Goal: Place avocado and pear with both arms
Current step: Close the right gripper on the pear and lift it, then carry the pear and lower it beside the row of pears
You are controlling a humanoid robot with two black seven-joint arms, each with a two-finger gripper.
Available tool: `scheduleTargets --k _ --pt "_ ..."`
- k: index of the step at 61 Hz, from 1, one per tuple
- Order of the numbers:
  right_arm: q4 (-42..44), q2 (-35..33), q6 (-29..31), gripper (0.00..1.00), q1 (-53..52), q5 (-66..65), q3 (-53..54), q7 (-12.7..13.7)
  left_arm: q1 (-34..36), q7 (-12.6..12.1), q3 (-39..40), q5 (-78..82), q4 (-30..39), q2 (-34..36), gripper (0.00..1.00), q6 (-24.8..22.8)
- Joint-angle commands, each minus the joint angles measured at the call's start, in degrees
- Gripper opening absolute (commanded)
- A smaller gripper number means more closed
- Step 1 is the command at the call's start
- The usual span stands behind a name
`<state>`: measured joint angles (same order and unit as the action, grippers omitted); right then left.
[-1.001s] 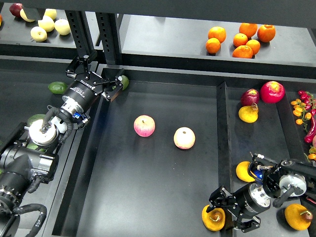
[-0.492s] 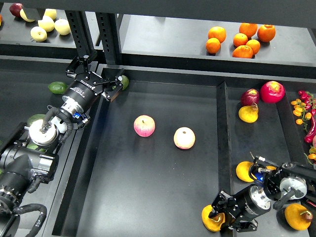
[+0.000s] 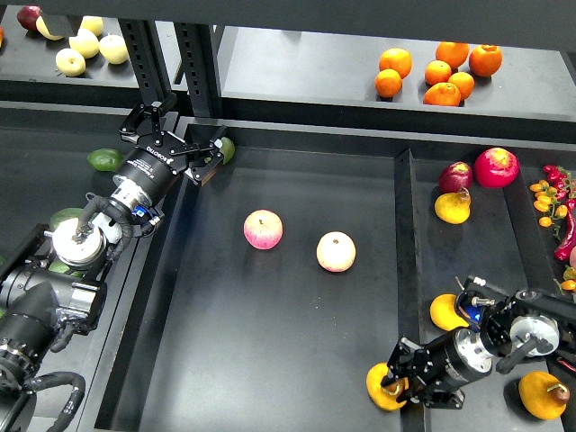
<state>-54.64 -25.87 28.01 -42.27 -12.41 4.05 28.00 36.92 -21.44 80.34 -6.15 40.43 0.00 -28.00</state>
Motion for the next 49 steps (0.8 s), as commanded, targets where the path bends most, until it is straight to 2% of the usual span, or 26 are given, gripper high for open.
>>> scheduleTargets --k 1,30,49 --pt "1.2 0.8 0.0 0.03 0.0 -0.1 1.4 0.0 0.0 0.0 0.0 0.0 0.1 0.0 0.99 0.0" --pt "0.9 -0.4 0.0 0.02 -0.3 4.7 9.7 0.0 0.0 0.0 0.1 0.0 0.0 0.0 0.99 0.0" --pt "-0.3 -5.7 0.0 0.02 -2.5 9.8 12.6 0.0 0.0 0.0 0.2 -0.1 0.1 0.0 0.99 0.0"
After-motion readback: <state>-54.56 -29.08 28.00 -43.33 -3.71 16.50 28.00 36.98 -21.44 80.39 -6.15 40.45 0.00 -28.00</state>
